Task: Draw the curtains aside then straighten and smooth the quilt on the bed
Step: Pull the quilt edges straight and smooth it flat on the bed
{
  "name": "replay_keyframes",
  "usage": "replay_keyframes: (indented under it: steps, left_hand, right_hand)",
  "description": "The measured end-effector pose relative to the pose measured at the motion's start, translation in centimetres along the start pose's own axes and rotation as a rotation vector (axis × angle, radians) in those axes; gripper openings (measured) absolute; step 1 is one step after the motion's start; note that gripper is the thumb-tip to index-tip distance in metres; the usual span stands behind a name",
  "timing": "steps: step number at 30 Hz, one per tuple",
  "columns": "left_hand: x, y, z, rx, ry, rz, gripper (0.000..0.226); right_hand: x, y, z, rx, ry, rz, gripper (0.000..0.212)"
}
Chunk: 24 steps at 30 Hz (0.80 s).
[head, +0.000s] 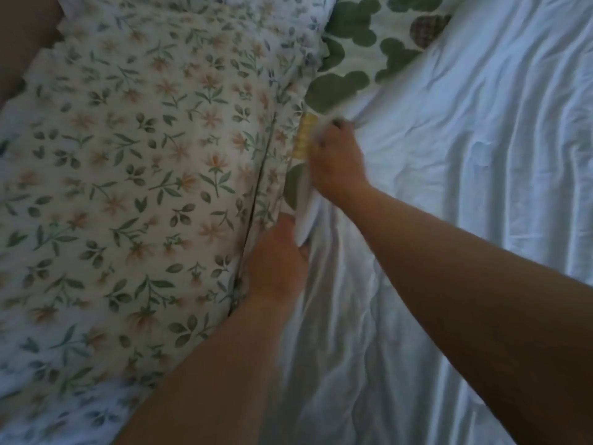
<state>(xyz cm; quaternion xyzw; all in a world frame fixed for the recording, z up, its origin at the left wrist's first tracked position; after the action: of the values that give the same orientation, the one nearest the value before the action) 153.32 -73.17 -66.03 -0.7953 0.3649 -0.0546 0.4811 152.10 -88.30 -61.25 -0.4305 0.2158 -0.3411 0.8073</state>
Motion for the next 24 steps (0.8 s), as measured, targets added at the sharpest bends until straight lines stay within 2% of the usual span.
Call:
replay_keyframes:
  steps: [1, 3, 4, 6, 8, 11, 14, 17, 19, 21, 24]
  left_hand:
    - [0.5, -1.1, 0.5, -0.027, -0.044, -0.059, 0.024]
    - [1.3, -2.0, 1.5, -0.014, -0.121, -0.062, 0.032]
    - [1.6, -1.8, 2.1, 0.015, -0.164, -0.023, 0.03]
    - [1.8, -1.4, 2.8, 0.072, -0.233, 0.044, 0.024]
    - [2.0, -1.1, 2.7, 0.127, -0.25, 0.068, 0.03]
    - [2.3, -0.7, 1.8, 0.17, -0.218, 0.052, 0.042]
    - [2.5, -1.1, -0.1, 0.116, -0.157, -0.002, 0.033]
    - [3.4, -3.9, 0.6, -0.011, -0.255, -0.174, 0.029]
    - [3.3, -4.7, 1.6, 0.035, -0.294, -0.194, 0.028]
    - [2.8, -3.7, 1.9, 0.17, -0.26, -0.108, 0.027]
    - [1.7, -2.7, 1.6, 0.171, -0.235, -0.088, 0.048]
  right_hand:
    - [1.1, 0.0, 2.6, 0.13, -0.086, -0.029, 0.025]
    - [2.7, 0.7, 4.5, 0.388, -0.079, -0.024, 0.022]
    - [3.2, 1.8, 4.1, 0.397, -0.052, 0.057, 0.023]
    - [2.7, 5.3, 0.8, 0.22, 0.035, 0.344, 0.024]
    - [1.7, 6.7, -2.4, 0.094, 0.079, 0.475, 0.038]
    - [1.5, 7.1, -3.2, 0.208, 0.073, 0.392, 0.055]
    - [1.4, 6.7, -2.9, 0.364, 0.067, 0.307, 0.042]
    - [1.3, 5.1, -3.1, 0.502, 0.062, 0.126, 0.035]
    - [0.7, 5.3, -3.5, 0.493, 0.092, 0.134, 0.036]
    - [0.0, 5.8, -3.4, 0.443, 0.077, 0.199, 0.033]
    - [-1.8, 5.1, -3.8, 0.405, 0.084, 0.199, 0.04]
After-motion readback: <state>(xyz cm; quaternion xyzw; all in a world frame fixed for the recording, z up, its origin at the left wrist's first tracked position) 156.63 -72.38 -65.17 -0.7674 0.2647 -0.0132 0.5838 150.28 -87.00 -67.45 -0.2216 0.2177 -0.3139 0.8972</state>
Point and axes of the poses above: each hand's wrist, its own x-axis towards the middle knuckle, its own y-axis out of the palm, z = x × y, the point moved 9 cm from there along x, towards the middle knuckle, and after that the axes turned 8 degrees about -y, right-handed, at the moved point
